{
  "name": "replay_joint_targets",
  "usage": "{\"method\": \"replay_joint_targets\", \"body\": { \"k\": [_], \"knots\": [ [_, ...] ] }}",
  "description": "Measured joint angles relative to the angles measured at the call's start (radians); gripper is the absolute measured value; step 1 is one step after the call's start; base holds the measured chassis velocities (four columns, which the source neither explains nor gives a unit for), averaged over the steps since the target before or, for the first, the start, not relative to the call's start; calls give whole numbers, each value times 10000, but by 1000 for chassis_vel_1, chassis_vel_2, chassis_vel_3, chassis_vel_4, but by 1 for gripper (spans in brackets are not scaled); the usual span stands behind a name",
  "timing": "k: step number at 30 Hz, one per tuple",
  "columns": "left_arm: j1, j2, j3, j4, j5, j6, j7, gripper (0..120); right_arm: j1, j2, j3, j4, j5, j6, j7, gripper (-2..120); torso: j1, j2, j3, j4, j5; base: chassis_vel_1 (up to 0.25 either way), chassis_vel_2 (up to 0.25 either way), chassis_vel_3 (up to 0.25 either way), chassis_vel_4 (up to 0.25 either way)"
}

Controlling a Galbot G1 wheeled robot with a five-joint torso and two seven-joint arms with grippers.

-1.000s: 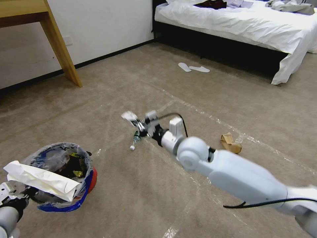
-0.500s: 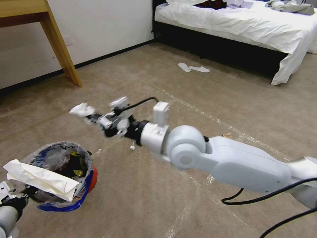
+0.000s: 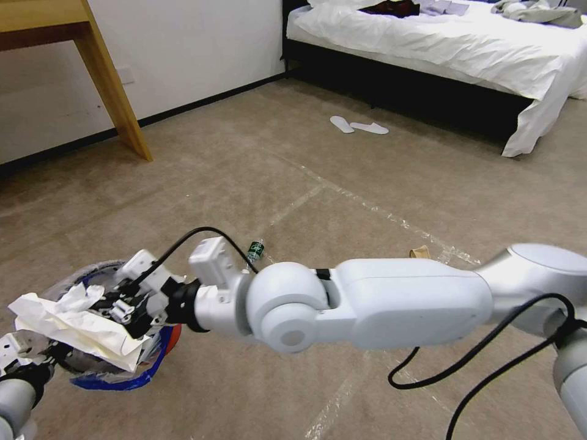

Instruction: Pick up the trash bin and place the garbage on the floor into it.

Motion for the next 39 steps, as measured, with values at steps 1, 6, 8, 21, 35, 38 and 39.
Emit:
{"method": "replay_joint_targets", "body": {
  "k": [1,6,8,21,35,38,39],
  "knots": [
    [0,0,0,0,0,0,0,0,0,0,0,0,0,0,0,0,0,0,0,0,0,0,0,0,0],
    [27,5,2,-32,13,0,0,0,50,342,-285,-140,82,-246,268,0,0,0,0,0,0,0,0,0,0],
    [33,12,1,-41,13,0,0,0,53,358,-318,-140,122,-280,295,0,0,0,0,-1,1,0,0,0,0],
    [48,40,-59,-92,-10,0,0,0,179,586,-680,-265,663,-700,641,0,0,0,0,-1,2,0,0,0,0],
    [51,-86,-20,-177,9,-1,2,0,-170,1140,-1055,-1021,577,-970,860,0,0,0,0,-1,1,0,0,0,0],
    [47,-134,-5,-199,26,-2,8,0,-192,1315,-1086,-1179,557,-970,855,0,0,0,0,-1,1,0,0,0,0],
    [47,-143,-5,-202,32,-3,8,0,-192,1368,-1098,-1228,556,-971,846,0,0,0,0,-1,1,0,0,0,0]
  ]
}}
